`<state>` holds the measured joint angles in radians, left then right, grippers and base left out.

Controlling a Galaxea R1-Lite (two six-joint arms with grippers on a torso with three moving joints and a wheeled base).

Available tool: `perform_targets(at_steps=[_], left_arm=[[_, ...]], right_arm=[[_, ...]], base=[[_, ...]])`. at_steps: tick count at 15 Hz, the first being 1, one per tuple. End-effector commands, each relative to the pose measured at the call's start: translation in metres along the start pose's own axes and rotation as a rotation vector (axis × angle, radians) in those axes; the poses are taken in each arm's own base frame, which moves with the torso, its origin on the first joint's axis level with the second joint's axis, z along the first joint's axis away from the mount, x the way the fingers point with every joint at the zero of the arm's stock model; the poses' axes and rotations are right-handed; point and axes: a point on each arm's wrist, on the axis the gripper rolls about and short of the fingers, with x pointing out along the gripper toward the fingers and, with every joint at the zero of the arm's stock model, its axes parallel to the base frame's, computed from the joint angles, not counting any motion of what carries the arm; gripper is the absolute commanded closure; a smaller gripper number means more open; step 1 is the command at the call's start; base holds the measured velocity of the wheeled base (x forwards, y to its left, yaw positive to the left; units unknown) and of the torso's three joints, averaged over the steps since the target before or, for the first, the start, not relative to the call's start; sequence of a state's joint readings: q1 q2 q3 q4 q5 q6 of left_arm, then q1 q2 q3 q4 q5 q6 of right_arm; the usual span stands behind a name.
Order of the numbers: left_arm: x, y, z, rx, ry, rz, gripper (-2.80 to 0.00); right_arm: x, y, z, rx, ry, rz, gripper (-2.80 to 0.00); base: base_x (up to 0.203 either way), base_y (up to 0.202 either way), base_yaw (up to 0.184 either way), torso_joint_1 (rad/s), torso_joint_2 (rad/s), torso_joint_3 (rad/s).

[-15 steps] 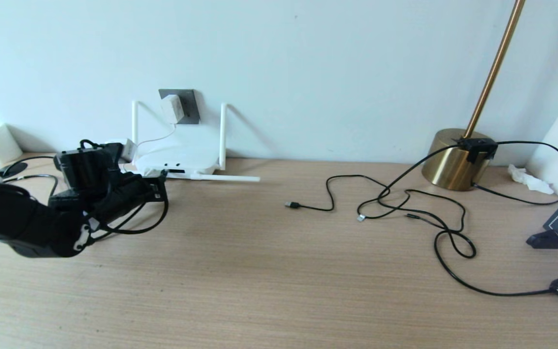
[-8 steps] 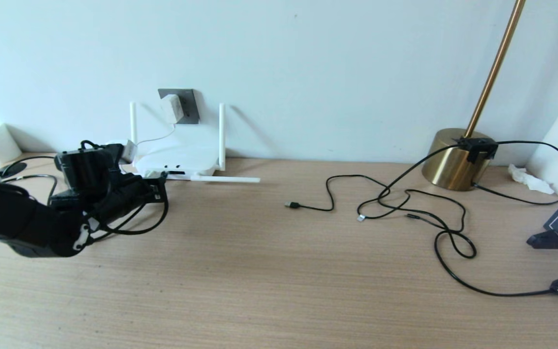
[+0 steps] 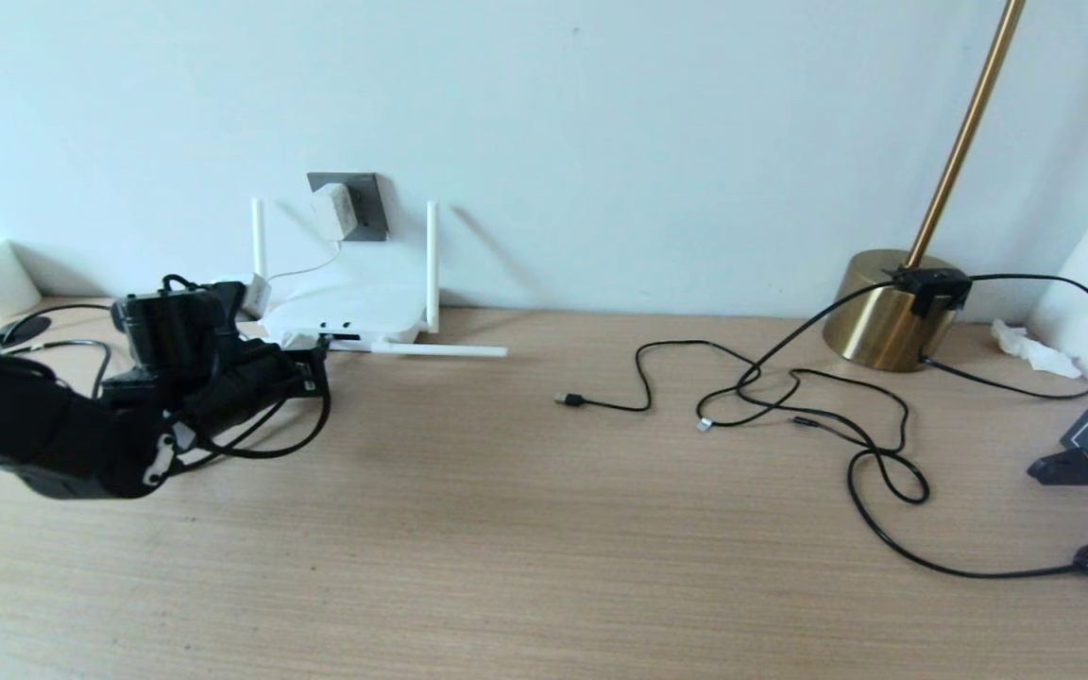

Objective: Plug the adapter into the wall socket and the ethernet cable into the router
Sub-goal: Plug cable into router interface

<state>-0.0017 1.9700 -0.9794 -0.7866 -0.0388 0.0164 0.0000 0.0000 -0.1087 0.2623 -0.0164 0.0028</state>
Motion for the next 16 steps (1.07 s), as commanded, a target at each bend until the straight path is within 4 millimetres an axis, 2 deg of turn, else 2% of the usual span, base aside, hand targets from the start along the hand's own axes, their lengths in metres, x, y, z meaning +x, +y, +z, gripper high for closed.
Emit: perform_targets(at_steps=[1,16], left_arm=[[0.0000,0.0001,0.0006,0.001,-0.003,0.001,0.00],[-0.0063,0.0000,0.0068,0.001,-0.002,0.002,0.00]], right_arm=[[0.0000,0.0000,-0.0001,0.000,0.001,0.000,0.00],[0.0000,0.0000,-0.0001,0.000,0.001,0.000,0.00]], base=[[0.000,0.000,0.000,0.000,0.00,0.000],[0.000,0.000,0.000,0.000,0.00,0.000]])
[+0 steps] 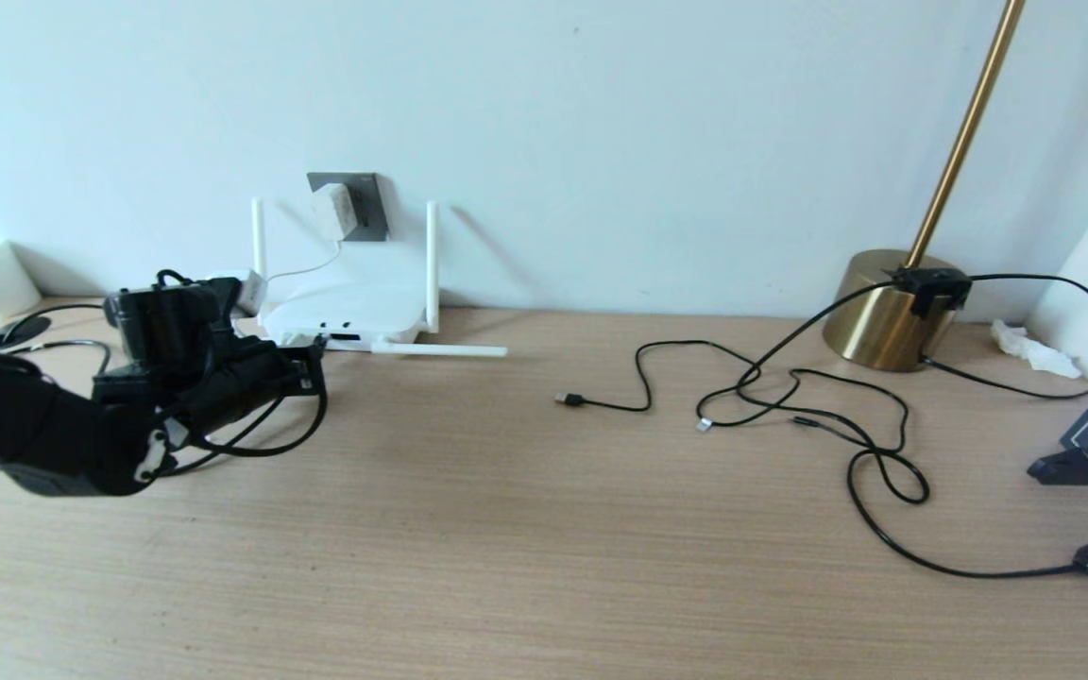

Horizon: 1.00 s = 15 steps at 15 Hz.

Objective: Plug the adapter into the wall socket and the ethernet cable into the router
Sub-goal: Plug cable into router interface

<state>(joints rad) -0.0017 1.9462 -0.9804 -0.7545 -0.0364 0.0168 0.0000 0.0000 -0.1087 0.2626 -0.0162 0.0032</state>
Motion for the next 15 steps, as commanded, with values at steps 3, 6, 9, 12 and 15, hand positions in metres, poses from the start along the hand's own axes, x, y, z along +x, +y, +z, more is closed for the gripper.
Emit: perform_targets(at_steps=[3,6,9,12,15], left_arm=[[-0.0013,0.0000,0.0023,0.000,-0.010,0.000,0.00],[-0.0021,0.0000,0.0032,0.000,-0.012,0.000,0.00],[-0.0023,0.0000,0.0041,0.001,-0.015,0.000,0.00],[-0.0014,0.0000,0.0026,0.000,-0.010,0.000,0.00],[-0.0023,0.0000,0.0015,0.000,0.010,0.000,0.00]], right_arm=[[0.0000,0.0000,-0.0001,-0.001,0.001,-0.001,0.00],[0.0000,0.0000,-0.0001,0.000,0.001,-0.001,0.00],[0.0000,0.0000,-0.0001,0.000,0.001,-0.001,0.00],[0.0000,0.0000,-0.0001,0.000,0.001,-0.001,0.00],[0.0000,0.0000,-0.0001,0.000,0.001,-0.001,0.00]], base=[[0.000,0.000,0.000,0.000,0.00,0.000],[0.000,0.000,0.000,0.000,0.00,0.000],[0.000,0.000,0.000,0.000,0.00,0.000],[0.000,0.000,0.000,0.000,0.00,0.000],[0.000,0.000,0.000,0.000,0.00,0.000]])
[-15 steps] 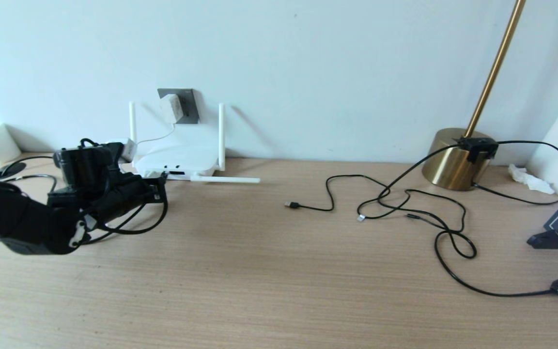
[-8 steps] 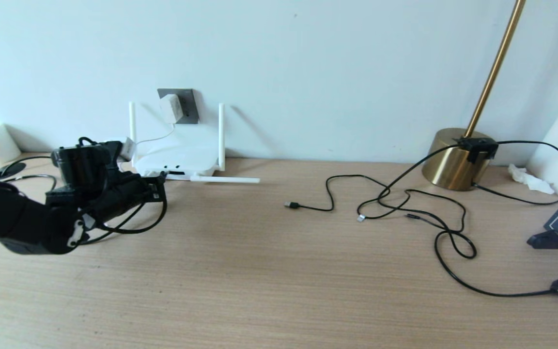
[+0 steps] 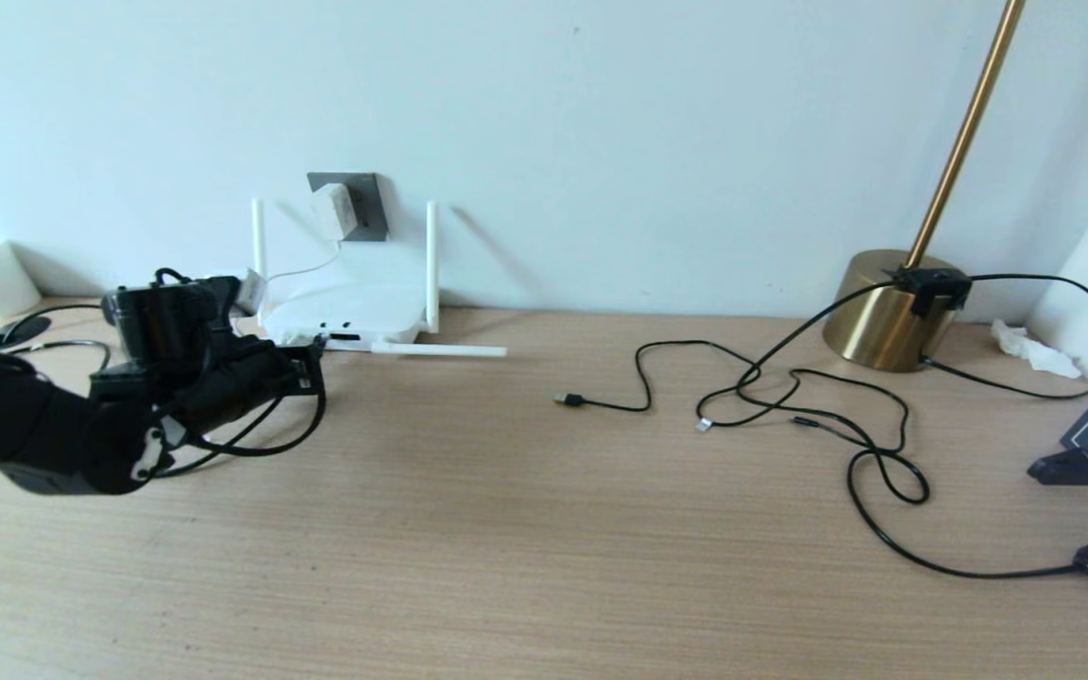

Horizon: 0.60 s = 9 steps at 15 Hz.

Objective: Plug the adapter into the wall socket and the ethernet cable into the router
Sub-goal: Plug cable into router interface

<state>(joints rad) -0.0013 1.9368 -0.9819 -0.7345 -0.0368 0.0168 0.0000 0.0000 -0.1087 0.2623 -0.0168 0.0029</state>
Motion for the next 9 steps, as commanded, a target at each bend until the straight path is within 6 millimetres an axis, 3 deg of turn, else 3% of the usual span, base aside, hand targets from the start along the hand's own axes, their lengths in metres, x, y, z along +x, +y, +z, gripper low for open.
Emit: perform_targets(at_steps=[1,9], left_arm=[[-0.0002,-0.0001,-0.0002,0.000,0.007,0.001,0.00],[-0.0008,0.0006,-0.0037,0.001,0.054,0.008,0.00]], right_arm=[[0.0000,0.0000,-0.0001,0.000,0.001,0.000,0.00],[0.0000,0.0000,-0.0001,0.000,0.001,0.000,0.00]], base=[[0.000,0.000,0.000,0.000,0.00,0.000],[0.000,0.000,0.000,0.000,0.00,0.000]])
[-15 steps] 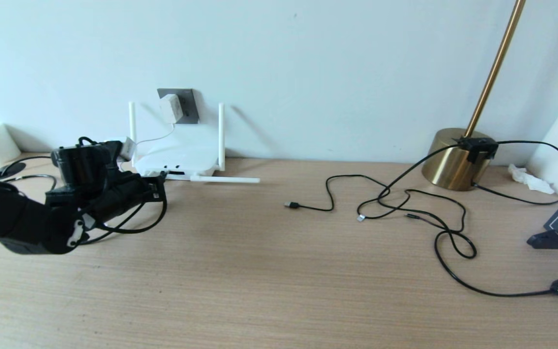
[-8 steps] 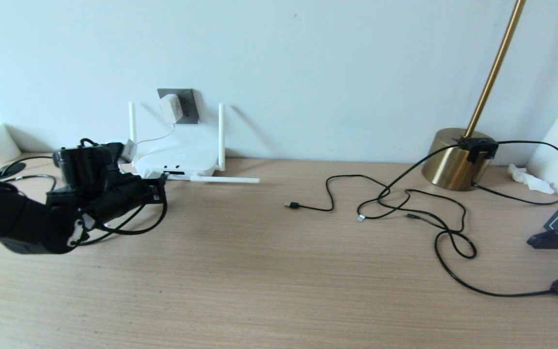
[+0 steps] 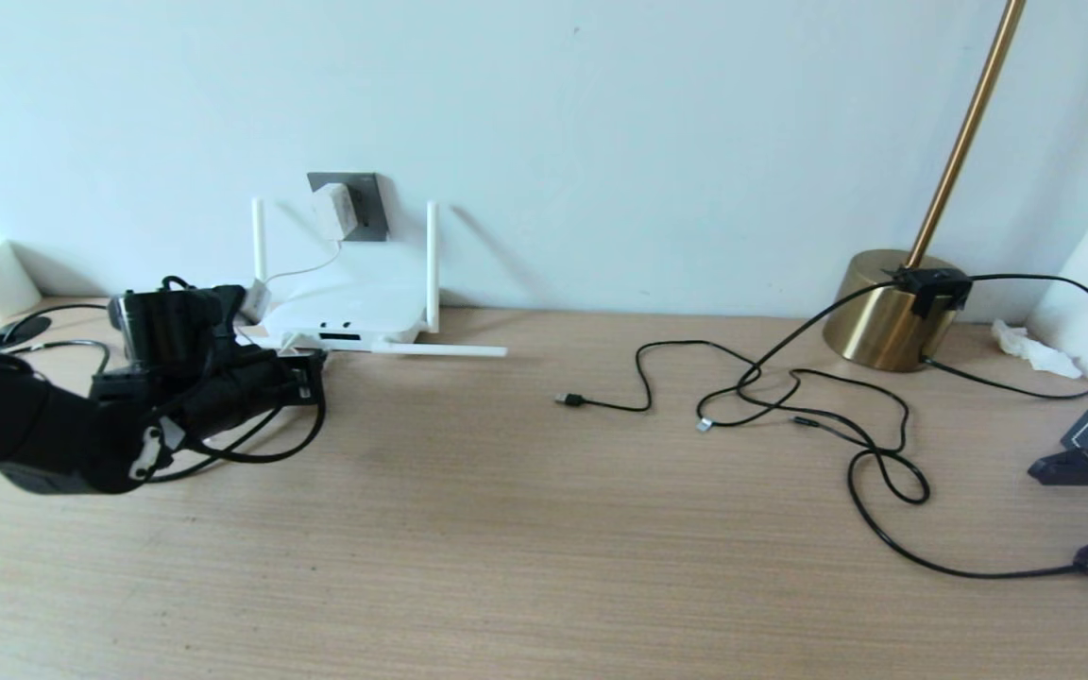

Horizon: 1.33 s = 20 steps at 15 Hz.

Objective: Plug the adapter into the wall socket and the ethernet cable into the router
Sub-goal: Plug cable into router interface

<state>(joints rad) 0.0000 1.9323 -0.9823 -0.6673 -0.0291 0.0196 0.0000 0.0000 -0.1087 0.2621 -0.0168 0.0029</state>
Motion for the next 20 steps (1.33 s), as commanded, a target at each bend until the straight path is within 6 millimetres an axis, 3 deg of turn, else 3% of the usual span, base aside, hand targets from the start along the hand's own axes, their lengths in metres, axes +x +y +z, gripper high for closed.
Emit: perform_targets(at_steps=[1,20], left_arm=[[0.0005,0.0001,0.0025,0.001,-0.010,0.000,0.00],[0.0037,0.0009,0.0094,0.018,-0.024,0.004,0.00]], right_arm=[[0.0001,0.0000,-0.0001,0.000,0.003,0.000,0.00],[0.0000,0.0000,-0.0001,0.002,0.002,-0.002,0.00]], base=[[0.000,0.000,0.000,0.000,0.00,0.000],[0.000,0.000,0.000,0.000,0.00,0.000]])
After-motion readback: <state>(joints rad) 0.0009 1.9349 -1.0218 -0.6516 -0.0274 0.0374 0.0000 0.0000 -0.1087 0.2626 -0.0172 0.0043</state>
